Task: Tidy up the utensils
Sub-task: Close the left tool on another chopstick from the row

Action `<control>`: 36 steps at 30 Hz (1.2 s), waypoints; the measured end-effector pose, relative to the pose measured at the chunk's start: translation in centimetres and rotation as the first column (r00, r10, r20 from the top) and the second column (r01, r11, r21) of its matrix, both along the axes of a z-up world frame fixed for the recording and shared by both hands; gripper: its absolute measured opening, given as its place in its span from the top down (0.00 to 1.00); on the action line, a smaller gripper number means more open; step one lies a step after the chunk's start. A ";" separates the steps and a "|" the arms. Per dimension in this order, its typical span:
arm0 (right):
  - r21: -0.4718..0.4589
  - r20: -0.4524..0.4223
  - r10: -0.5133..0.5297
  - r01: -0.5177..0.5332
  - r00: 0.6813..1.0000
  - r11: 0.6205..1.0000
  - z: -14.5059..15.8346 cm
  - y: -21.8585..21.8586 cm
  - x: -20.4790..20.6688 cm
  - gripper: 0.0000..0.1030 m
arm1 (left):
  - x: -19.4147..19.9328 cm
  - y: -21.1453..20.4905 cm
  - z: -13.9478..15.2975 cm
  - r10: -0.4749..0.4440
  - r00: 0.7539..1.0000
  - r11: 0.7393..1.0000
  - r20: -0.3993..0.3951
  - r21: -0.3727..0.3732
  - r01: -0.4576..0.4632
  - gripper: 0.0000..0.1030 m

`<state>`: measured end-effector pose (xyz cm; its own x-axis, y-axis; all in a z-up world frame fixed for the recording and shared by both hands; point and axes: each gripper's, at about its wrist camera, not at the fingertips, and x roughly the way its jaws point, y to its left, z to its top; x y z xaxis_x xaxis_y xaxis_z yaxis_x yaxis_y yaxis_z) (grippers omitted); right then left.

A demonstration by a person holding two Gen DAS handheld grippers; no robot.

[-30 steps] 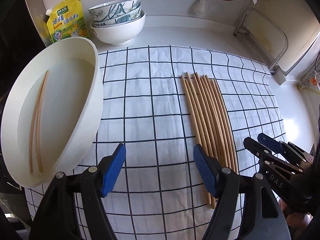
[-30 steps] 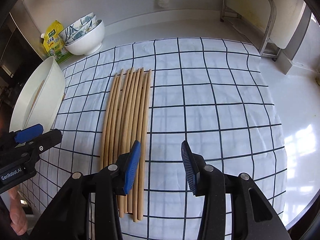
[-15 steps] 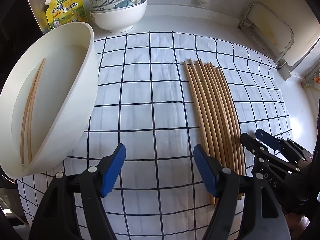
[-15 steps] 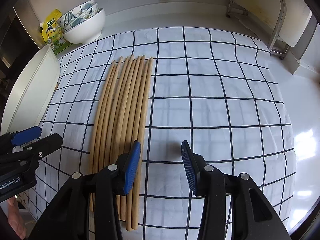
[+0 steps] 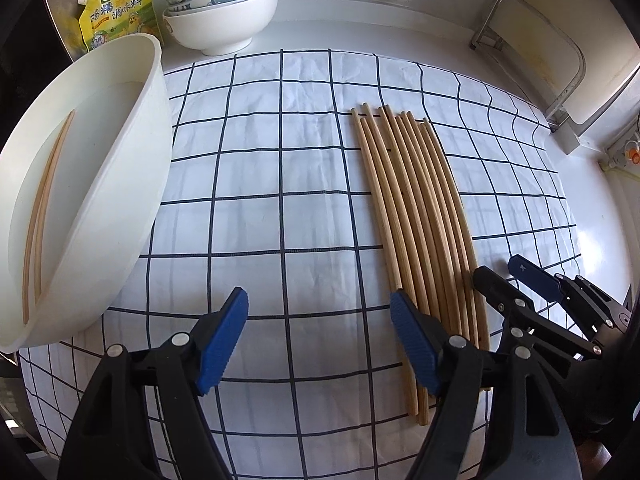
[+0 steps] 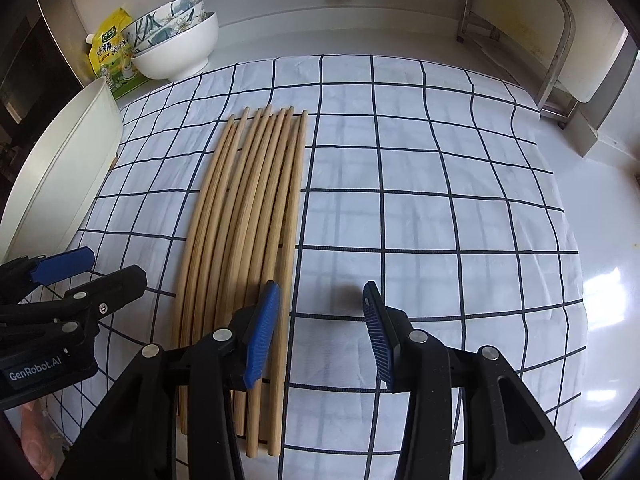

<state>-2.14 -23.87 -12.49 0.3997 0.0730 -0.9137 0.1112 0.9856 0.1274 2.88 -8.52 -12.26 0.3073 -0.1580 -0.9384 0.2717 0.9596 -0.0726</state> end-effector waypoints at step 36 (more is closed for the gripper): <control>-0.022 0.019 -0.013 0.013 1.000 1.000 -0.2 -2.4 0.8 0.59 | 2.1 -2.5 -1.6 0.023 0.999 0.995 0.022 0.094 -0.025 0.25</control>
<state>-1.36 -26.29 -12.71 0.4176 0.0473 -0.9074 0.1218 0.9867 0.1075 4.96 -10.99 -13.91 0.3293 -0.0613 -0.9422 0.2488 0.9683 0.0239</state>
